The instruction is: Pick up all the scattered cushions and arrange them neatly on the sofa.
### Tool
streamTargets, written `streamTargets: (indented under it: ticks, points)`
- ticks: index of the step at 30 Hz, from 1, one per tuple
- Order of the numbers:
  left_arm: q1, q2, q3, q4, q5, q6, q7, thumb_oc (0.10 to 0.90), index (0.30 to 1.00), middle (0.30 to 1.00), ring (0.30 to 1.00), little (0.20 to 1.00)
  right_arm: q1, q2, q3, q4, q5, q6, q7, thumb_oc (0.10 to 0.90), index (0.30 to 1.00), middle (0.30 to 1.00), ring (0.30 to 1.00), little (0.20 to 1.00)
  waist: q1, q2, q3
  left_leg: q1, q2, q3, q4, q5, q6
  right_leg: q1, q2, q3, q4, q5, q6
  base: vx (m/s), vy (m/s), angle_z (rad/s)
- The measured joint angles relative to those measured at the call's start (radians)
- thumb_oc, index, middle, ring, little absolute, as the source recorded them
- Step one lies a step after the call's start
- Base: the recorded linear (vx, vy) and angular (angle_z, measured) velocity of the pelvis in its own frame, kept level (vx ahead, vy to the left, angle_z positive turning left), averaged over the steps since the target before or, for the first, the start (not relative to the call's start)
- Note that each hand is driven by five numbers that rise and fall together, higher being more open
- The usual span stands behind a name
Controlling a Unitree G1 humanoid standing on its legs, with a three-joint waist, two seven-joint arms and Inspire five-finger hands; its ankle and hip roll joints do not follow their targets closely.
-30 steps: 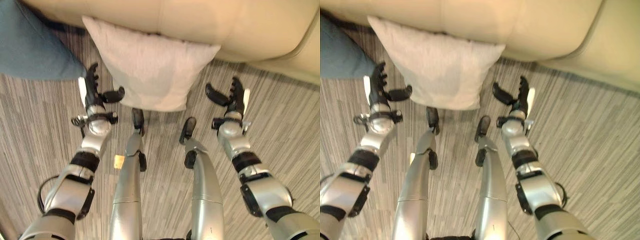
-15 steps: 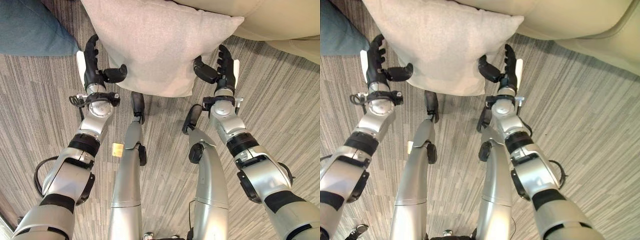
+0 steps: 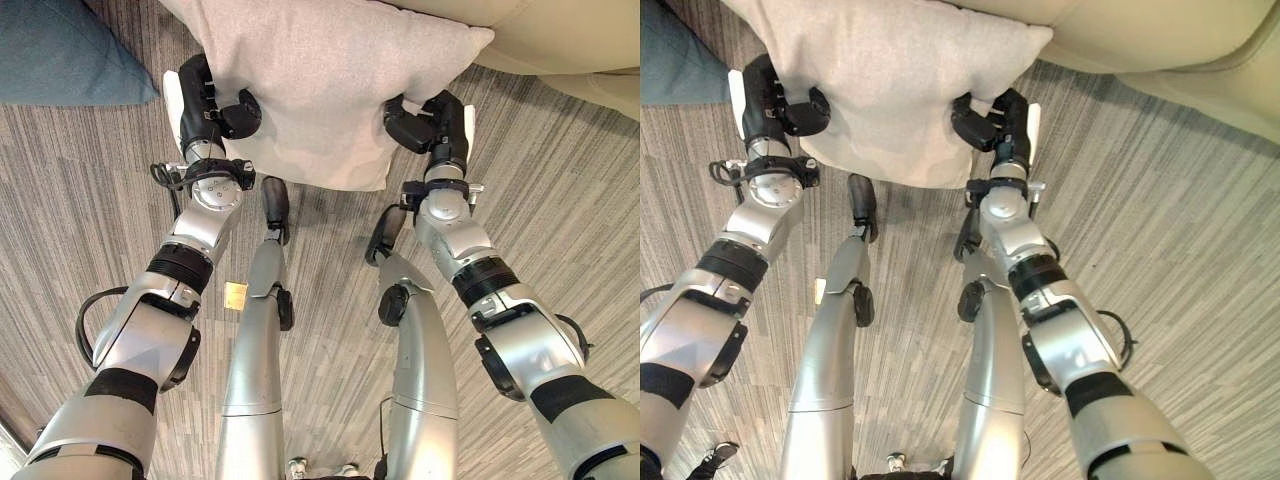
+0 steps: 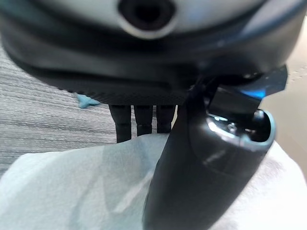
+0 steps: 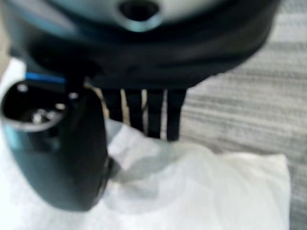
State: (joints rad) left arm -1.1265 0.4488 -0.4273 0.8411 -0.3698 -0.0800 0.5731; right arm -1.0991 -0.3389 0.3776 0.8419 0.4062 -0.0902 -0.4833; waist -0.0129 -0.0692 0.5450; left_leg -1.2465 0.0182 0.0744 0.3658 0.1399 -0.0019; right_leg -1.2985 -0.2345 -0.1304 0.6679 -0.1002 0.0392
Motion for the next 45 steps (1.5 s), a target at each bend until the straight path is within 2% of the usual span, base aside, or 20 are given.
streamTargets:
  ticks: [8, 11, 20, 23, 24, 25, 27, 28, 31, 37, 41, 43, 45]
  points:
    - [0.189, -0.002, 0.059, -0.182, 0.024, 0.010, -0.001, 0.400, 0.300, 0.300, 0.300, 0.300, 0.164, -0.009, -0.029, -0.113, -0.051, -0.005, 0.018, 0.400, 0.300, 0.300, 0.300, 0.300, -0.004, -0.001, 0.000, 0.132, -0.002, 0.005, -0.070, 0.017, -0.003, 0.117, 0.005, -0.002, -0.040, 0.003, 0.004, -0.02, -0.033, 0.00]
    - [0.301, -0.011, 0.085, -0.293, 0.100, 0.015, -0.012, 0.400, 0.300, 0.300, 0.300, 0.300, 0.275, -0.006, -0.064, -0.182, -0.088, -0.010, 0.024, 0.400, 0.300, 0.300, 0.300, 0.300, -0.007, -0.001, 0.000, 0.224, -0.001, 0.004, -0.118, 0.031, -0.006, 0.199, 0.015, -0.006, -0.065, 0.005, 0.005, -0.03, -0.118, -0.01]
    - [0.656, -0.052, 0.128, -0.574, 0.139, -0.001, -0.076, 0.400, 0.300, 0.300, 0.300, 0.300, 0.648, -0.014, -0.149, -0.493, -0.191, -0.029, 0.047, 0.400, 0.300, 0.300, 0.300, 0.300, -0.024, 0.000, -0.011, 0.571, 0.015, -0.009, -0.261, 0.070, -0.029, 0.519, 0.040, -0.039, -0.135, -0.002, 0.004, -0.04, -0.119, -0.01]
    - [0.710, -0.066, 0.123, -0.593, 0.137, -0.006, -0.105, 0.400, 0.300, 0.300, 0.300, 0.300, 0.728, -0.029, -0.158, -0.546, -0.210, -0.038, 0.048, 0.400, 0.300, 0.300, 0.300, 0.300, -0.029, 0.017, -0.061, 0.605, 0.026, -0.018, -0.273, 0.066, -0.026, 0.557, 0.044, -0.052, -0.150, -0.013, 0.008, 0.01, -0.108, 0.01]
    - [0.716, -0.068, 0.125, -0.597, 0.134, -0.006, -0.110, 0.400, 0.300, 0.300, 0.300, 0.300, 0.736, -0.030, -0.168, -0.546, -0.211, -0.035, 0.058, 0.400, 0.300, 0.300, 0.300, 0.300, -0.026, 0.019, -0.057, 0.631, 0.030, -0.014, -0.281, 0.065, -0.026, 0.577, 0.048, -0.051, -0.149, -0.013, 0.002, 0.06, -0.161, -0.08]
    - [0.748, -0.072, 0.127, -0.598, 0.133, -0.004, -0.114, 0.400, 0.300, 0.300, 0.300, 0.300, 0.754, -0.019, -0.172, -0.547, -0.211, -0.027, 0.068, 0.400, 0.300, 0.300, 0.300, 0.300, -0.025, 0.023, -0.050, 0.698, 0.037, -0.011, -0.309, 0.077, -0.039, 0.638, 0.058, -0.055, -0.162, -0.006, -0.005, 0.04, -0.117, -0.14]
    - [0.818, -0.079, 0.124, -0.609, 0.124, -0.005, -0.129, 0.400, 0.300, 0.300, 0.300, 0.300, 0.822, -0.005, -0.170, -0.565, -0.235, -0.028, 0.081, 0.400, 0.300, 0.300, 0.300, 0.300, -0.025, 0.027, -0.054, 0.793, 0.045, -0.004, -0.335, 0.076, -0.039, 0.728, 0.069, -0.055, -0.194, -0.012, -0.003, 0.05, -0.124, -0.13]
    - [0.863, -0.090, 0.116, -0.617, 0.121, -0.008, -0.134, 0.400, 0.300, 0.300, 0.300, 0.300, 0.887, -0.011, -0.171, -0.596, -0.250, -0.035, 0.089, 0.400, 0.300, 0.300, 0.300, 0.300, -0.028, 0.046, -0.105, 0.805, 0.052, -0.005, -0.341, 0.048, -0.044, 0.744, 0.076, -0.056, -0.207, -0.026, 0.002, 0.06, -0.130, -0.08]
    - [0.914, -0.088, 0.119, -0.652, 0.113, -0.008, -0.163, 0.400, 0.300, 0.300, 0.300, 0.300, 0.960, -0.039, -0.194, -0.665, -0.289, -0.034, 0.116, 0.400, 0.300, 0.300, 0.300, 0.300, -0.034, 0.081, -0.122, 0.877, 0.064, 0.010, -0.356, 0.053, -0.042, 0.812, 0.095, -0.055, -0.219, -0.023, -0.002, 0.07, -0.155, -0.13]
    - [0.954, -0.088, 0.092, -0.664, 0.114, -0.008, -0.200, 0.400, 0.300, 0.300, 0.300, 0.300, 1.053, -0.075, -0.250, -0.728, -0.387, -0.034, 0.135, 0.400, 0.300, 0.300, 0.300, 0.300, -0.060, 0.100, -0.143, 1.002, 0.100, 0.031, -0.370, 0.035, -0.057, 0.922, 0.130, -0.048, -0.232, -0.059, -0.018, 0.09, -0.126, -0.10]
    - [0.957, -0.093, 0.061, -0.665, 0.114, -0.008, -0.219, 0.400, 0.300, 0.300, 0.300, 0.300, 1.076, -0.077, -0.290, -0.740, -0.397, -0.034, 0.133, 0.400, 0.300, 0.300, 0.300, 0.300, -0.072, 0.097, -0.171, 1.028, 0.114, 0.041, -0.344, 0.033, -0.053, 0.942, 0.158, -0.017, -0.232, -0.068, -0.033, 0.07, -0.049, -0.28]
    - [0.956, -0.100, 0.042, -0.664, 0.115, -0.007, -0.219, 0.400, 0.300, 0.300, 0.300, 0.300, 1.087, -0.079, -0.310, -0.740, -0.397, -0.034, 0.133, 0.400, 0.300, 0.300, 0.300, 0.300, -0.076, 0.093, -0.178, 1.034, 0.106, -0.004, -0.311, 0.032, -0.053, 0.958, 0.166, 0.017, -0.241, -0.066, -0.042, 0.17, -0.011, -0.40]
    - [0.962, -0.123, 0.025, -0.663, 0.116, -0.005, -0.236, 0.400, 0.300, 0.300, 0.300, 0.300, 1.123, -0.082, -0.329, -0.740, -0.396, -0.032, 0.132, 0.400, 0.300, 0.300, 0.300, 0.300, -0.098, 0.106, -0.194, 1.057, 0.095, -0.031, -0.294, 0.007, -0.043, 1.022, 0.169, 0.041, -0.297, -0.055, -0.042, 0.20, 0.041, -0.35]
